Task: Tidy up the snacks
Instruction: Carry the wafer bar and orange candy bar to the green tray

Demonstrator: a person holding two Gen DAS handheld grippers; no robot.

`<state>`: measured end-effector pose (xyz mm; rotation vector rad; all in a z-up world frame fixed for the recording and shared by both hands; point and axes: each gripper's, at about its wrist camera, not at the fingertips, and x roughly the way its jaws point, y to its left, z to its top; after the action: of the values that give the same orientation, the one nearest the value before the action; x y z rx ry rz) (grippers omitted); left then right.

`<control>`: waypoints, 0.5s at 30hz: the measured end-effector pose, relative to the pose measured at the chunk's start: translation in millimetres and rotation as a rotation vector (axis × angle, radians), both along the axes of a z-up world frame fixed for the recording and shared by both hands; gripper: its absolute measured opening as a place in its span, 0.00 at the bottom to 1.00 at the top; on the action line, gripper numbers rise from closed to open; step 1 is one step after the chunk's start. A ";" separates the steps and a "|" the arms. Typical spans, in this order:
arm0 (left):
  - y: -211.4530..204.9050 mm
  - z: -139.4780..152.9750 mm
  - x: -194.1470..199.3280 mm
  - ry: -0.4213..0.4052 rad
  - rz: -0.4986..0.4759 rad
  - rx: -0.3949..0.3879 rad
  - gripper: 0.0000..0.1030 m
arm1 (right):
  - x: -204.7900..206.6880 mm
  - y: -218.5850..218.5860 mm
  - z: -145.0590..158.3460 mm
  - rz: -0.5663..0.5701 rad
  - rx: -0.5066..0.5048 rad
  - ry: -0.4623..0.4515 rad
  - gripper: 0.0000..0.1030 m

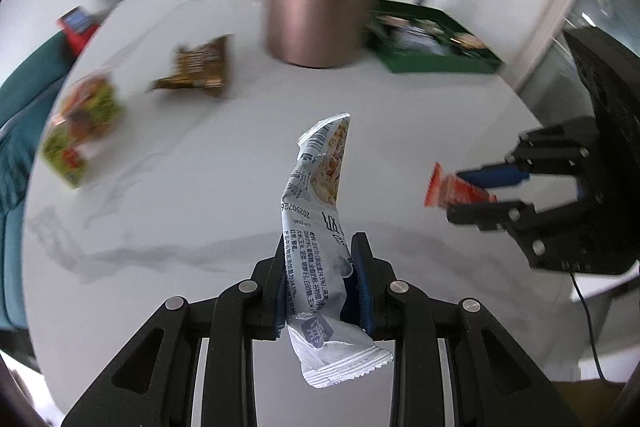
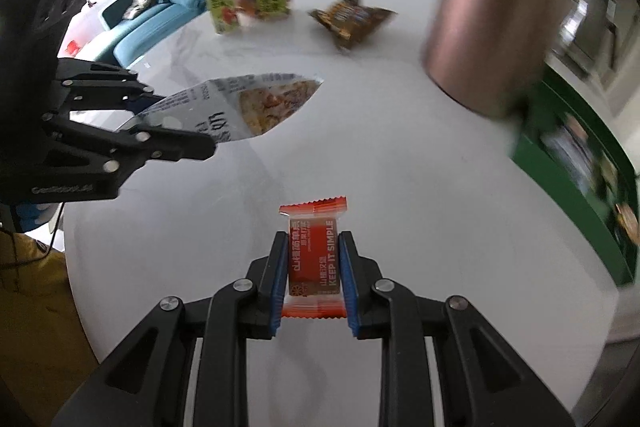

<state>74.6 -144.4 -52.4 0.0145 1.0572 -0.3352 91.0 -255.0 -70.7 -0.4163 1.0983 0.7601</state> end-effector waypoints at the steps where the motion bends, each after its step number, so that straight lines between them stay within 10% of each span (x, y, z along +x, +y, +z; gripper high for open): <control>1: -10.1 1.4 -1.4 0.001 -0.028 -0.003 0.23 | -2.6 -9.1 1.5 -0.018 -0.006 -0.001 0.00; 15: -143.2 44.0 5.0 -0.025 -0.290 -0.099 0.23 | -7.7 -161.4 42.1 -0.311 -0.028 -0.122 0.00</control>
<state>79.6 -287.6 -8.4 0.0840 1.0133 -0.6478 83.3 -416.4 -28.6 -0.3015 1.0295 0.4402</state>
